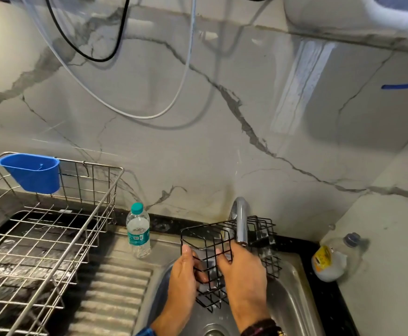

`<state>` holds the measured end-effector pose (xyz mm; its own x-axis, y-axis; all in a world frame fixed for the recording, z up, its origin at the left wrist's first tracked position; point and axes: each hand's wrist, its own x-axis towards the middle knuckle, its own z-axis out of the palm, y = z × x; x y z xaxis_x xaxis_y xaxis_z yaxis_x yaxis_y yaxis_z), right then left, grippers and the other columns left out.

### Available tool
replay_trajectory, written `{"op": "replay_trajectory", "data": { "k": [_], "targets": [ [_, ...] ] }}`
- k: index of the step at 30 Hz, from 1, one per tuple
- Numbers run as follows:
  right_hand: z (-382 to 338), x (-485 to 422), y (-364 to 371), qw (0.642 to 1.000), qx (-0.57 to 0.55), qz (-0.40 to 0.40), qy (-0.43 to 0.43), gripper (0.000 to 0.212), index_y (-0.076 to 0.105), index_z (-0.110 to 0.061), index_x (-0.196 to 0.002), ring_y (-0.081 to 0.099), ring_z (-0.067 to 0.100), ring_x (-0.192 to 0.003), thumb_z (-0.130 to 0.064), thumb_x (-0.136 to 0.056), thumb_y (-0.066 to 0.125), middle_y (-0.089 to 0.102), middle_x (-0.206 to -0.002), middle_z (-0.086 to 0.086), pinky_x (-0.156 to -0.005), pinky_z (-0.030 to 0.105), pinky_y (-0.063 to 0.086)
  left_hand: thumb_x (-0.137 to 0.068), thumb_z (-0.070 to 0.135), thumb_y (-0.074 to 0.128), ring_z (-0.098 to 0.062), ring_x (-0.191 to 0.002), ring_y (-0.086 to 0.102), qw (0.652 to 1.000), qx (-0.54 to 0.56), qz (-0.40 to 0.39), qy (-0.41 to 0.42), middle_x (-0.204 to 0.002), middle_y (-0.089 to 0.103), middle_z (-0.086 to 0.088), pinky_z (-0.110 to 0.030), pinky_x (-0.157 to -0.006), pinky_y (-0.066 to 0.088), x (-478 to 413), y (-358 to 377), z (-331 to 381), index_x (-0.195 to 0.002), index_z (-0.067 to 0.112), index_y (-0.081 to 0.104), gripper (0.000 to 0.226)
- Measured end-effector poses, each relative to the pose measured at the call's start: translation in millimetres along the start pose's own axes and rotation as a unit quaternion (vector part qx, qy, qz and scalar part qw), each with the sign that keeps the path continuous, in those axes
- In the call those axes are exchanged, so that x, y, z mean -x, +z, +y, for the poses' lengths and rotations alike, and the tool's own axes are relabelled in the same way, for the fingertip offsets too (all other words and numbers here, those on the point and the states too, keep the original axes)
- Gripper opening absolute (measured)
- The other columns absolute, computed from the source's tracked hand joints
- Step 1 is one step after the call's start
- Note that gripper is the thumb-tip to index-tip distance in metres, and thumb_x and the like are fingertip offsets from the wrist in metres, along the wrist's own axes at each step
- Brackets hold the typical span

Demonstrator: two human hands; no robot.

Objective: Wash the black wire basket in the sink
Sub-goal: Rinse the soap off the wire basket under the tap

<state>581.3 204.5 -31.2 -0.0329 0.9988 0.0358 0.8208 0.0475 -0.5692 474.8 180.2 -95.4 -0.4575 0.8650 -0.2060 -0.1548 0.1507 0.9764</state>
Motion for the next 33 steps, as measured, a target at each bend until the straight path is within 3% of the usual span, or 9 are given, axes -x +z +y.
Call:
{"op": "replay_trajectory", "data": {
  "k": [4,7,12,15,17,20,25,30,33],
  "targets": [
    [21,-9,-8,0.974,-0.201,-0.100,0.038,0.035,0.059,-0.027,-0.132,0.065,0.006,-0.104,-0.021,-0.097,0.061,0.065,-0.126,-0.005,-0.094,0.029,0.056,-0.090,0.063,0.029,-0.018,-0.055,0.059,0.999,-0.005,-0.012,0.032,-0.054,0.062,-0.005,-0.024,-0.052,0.044,-2,-7,12,-0.083,0.001,0.061,0.070],
    [34,-10,-16,0.965,-0.252,-0.051,0.043,0.033,0.065,-0.045,-0.102,0.069,0.009,-0.090,-0.013,-0.099,0.057,0.071,-0.104,-0.010,-0.072,0.024,0.059,-0.099,0.056,0.029,-0.019,-0.052,0.057,0.999,0.038,-0.021,-0.019,-0.056,0.058,-0.002,-0.019,-0.038,0.034,-7,-18,18,-0.093,0.001,0.056,0.062],
    [30,-15,-13,0.979,-0.141,-0.145,0.024,0.017,0.054,-0.040,-0.117,0.061,-0.001,-0.092,-0.042,-0.100,0.053,0.059,-0.109,-0.018,-0.069,0.017,0.049,-0.088,0.070,0.031,-0.020,-0.056,0.058,0.994,0.051,-0.074,-0.066,-0.061,0.057,-0.002,-0.021,-0.037,0.031,-8,-22,19,-0.097,0.006,0.053,0.068],
    [26,-20,-18,0.951,-0.188,-0.237,0.057,0.039,0.058,-0.039,-0.115,0.057,0.006,-0.110,-0.068,-0.089,0.053,0.058,-0.118,-0.016,-0.095,0.035,0.049,-0.086,0.073,0.032,-0.029,-0.068,0.060,0.990,0.052,-0.102,-0.082,-0.061,0.058,0.002,-0.027,-0.047,0.034,-6,-25,18,-0.100,0.006,0.052,0.071],
    [26,-22,-15,0.933,-0.234,-0.263,0.076,0.055,0.056,-0.034,-0.121,0.056,0.007,-0.111,-0.074,-0.084,0.053,0.058,-0.122,-0.011,-0.094,0.036,0.047,-0.080,0.077,0.036,-0.030,-0.072,0.054,0.989,0.062,-0.104,-0.080,-0.061,0.056,0.002,-0.028,-0.049,0.033,-4,-25,16,-0.099,0.007,0.053,0.074],
    [15,-19,-4,0.958,-0.175,-0.221,0.045,0.053,0.049,-0.032,-0.127,0.056,0.008,-0.105,-0.070,-0.091,0.045,0.056,-0.121,-0.004,-0.082,0.029,0.045,-0.084,0.076,0.033,-0.030,-0.070,0.053,0.994,0.063,-0.058,-0.072,-0.060,0.056,0.001,-0.027,-0.048,0.034,-6,-23,17,-0.095,0.008,0.054,0.072],
    [4,-3,8,0.992,-0.064,-0.107,0.012,0.062,0.051,-0.028,-0.120,0.059,0.011,-0.106,-0.078,-0.085,0.037,0.057,-0.114,-0.007,-0.093,0.032,0.053,-0.088,0.069,0.027,-0.023,-0.060,0.057,0.999,0.034,-0.016,-0.031,-0.060,0.054,-0.002,-0.027,-0.046,0.044,-10,-25,20,-0.096,0.002,0.057,0.074],
    [3,1,-1,0.995,0.026,-0.094,0.004,0.063,0.056,-0.031,-0.118,0.058,0.004,-0.091,-0.078,-0.084,0.035,0.061,-0.100,-0.013,-0.066,0.016,0.043,-0.087,0.070,0.025,-0.013,-0.049,0.049,1.000,0.006,-0.020,-0.015,-0.054,0.054,0.004,-0.026,-0.045,0.037,-5,-28,10,-0.096,-0.001,0.059,0.079],
    [5,3,1,0.995,-0.050,-0.086,0.007,0.049,0.060,-0.032,-0.117,0.055,-0.004,-0.082,-0.068,-0.084,0.051,0.055,-0.094,-0.019,-0.055,0.009,0.036,-0.091,0.063,0.025,-0.008,-0.047,0.049,1.000,0.012,-0.015,-0.001,-0.057,0.054,0.000,-0.021,-0.044,0.040,0,-27,13,-0.094,-0.003,0.058,0.074]
  ]
}}
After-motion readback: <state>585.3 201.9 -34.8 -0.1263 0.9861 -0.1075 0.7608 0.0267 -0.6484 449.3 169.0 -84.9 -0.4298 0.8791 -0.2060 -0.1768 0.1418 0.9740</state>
